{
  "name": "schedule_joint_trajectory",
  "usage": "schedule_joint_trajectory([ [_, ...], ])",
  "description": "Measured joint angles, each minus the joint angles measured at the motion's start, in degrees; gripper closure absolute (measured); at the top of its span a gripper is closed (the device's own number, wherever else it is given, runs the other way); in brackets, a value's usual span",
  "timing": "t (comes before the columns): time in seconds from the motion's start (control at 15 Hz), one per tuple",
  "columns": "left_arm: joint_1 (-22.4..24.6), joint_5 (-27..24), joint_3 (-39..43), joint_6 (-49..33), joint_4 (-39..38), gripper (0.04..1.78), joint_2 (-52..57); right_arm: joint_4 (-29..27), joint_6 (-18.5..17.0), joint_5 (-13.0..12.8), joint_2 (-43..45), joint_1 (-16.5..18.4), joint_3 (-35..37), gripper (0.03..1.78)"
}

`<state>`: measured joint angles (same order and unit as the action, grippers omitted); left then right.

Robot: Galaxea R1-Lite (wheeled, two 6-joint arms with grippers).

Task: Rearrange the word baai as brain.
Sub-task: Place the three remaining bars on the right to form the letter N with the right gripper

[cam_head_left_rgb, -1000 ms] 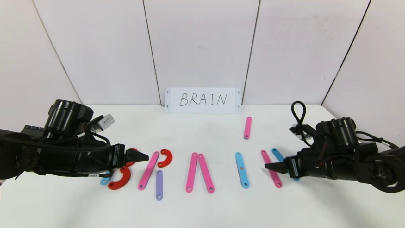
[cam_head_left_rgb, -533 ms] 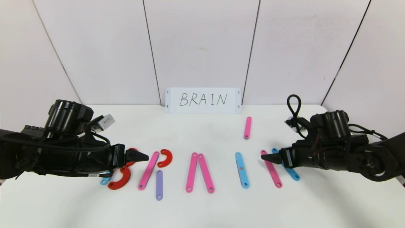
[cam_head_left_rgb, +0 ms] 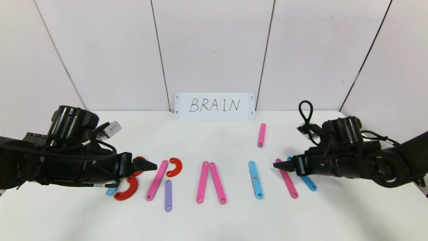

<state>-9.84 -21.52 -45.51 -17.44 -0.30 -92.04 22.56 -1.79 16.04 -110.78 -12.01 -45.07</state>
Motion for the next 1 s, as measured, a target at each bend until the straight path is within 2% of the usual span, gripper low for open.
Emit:
schedule_joint_trajectory([
  [0.93, 0.0, 0.02, -0.02, -0.02, -0.02, 0.08, 0.17, 0.09, -0.4, -0.01, -0.05, -2.13, 0.26, 0.08],
  [1.0, 0.0, 0.0, -0.02, -0.02, -0.02, 0.08, 0.17, 0.17, -0.4, -0.91, -0.06, -2.18, 0.17, 0.08],
])
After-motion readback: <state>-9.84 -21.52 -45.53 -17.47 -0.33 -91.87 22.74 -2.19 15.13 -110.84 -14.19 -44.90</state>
